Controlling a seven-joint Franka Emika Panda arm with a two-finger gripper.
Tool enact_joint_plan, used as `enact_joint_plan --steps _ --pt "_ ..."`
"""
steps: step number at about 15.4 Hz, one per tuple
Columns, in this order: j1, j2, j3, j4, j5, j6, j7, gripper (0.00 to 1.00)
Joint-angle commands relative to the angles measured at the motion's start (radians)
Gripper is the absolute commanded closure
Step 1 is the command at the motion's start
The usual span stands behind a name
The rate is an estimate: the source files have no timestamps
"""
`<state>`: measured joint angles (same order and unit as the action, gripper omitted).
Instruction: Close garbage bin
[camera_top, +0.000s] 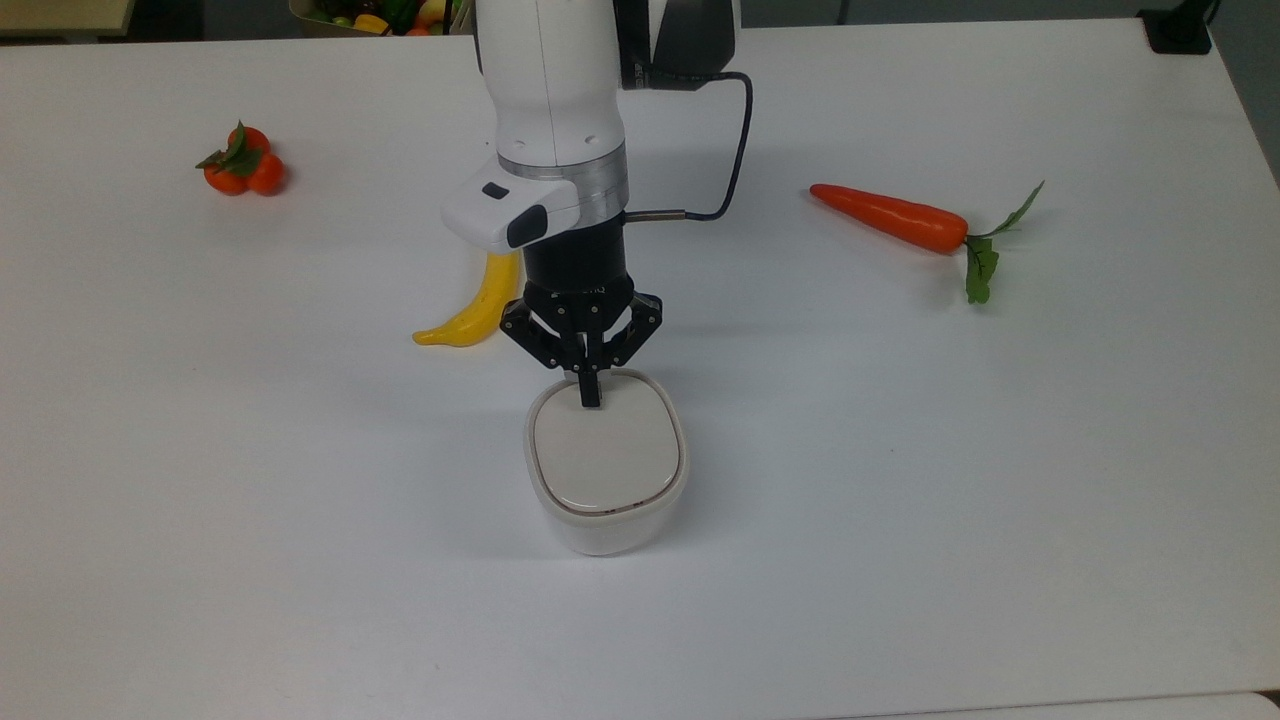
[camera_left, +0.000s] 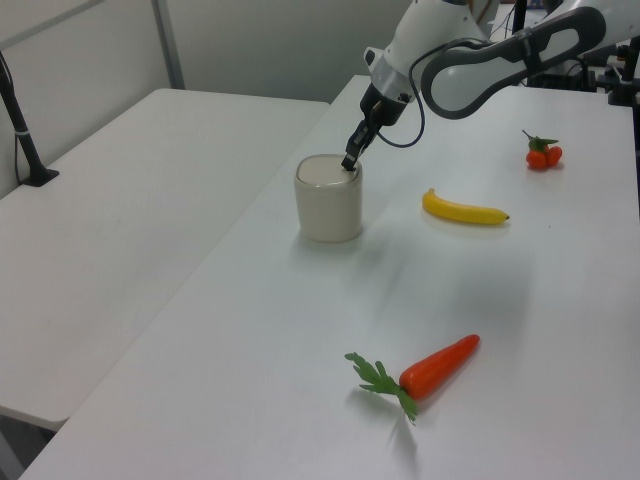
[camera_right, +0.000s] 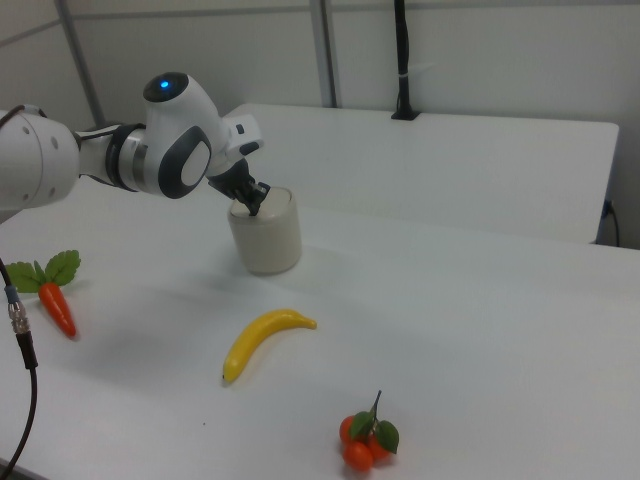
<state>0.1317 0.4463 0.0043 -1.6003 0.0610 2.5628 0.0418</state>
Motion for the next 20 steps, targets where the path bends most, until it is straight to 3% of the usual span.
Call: enact_joint_plan --steps 1,7,10,14,15,20 --pt "-0.017 -0.067 0.006 -0.021 -0.004 -0.071 -0.007 1.0" --pt "-0.04 -0.19 -0.003 0.006 0.038 -0.342 0.007 0.98" --pt "-0.073 -0.285 -0.007 0.008 0.072 -0.551 0.029 0.75" --pt "-0.084 -0.343 -0.006 0.051 0.074 -0.771 0.076 0.05" --pt "-0.087 -0.353 0.002 0.063 0.06 -0.821 0.116 0.0" --pt "-0.107 -0.426 0.034 0.056 0.063 -0.929 0.155 0.0"
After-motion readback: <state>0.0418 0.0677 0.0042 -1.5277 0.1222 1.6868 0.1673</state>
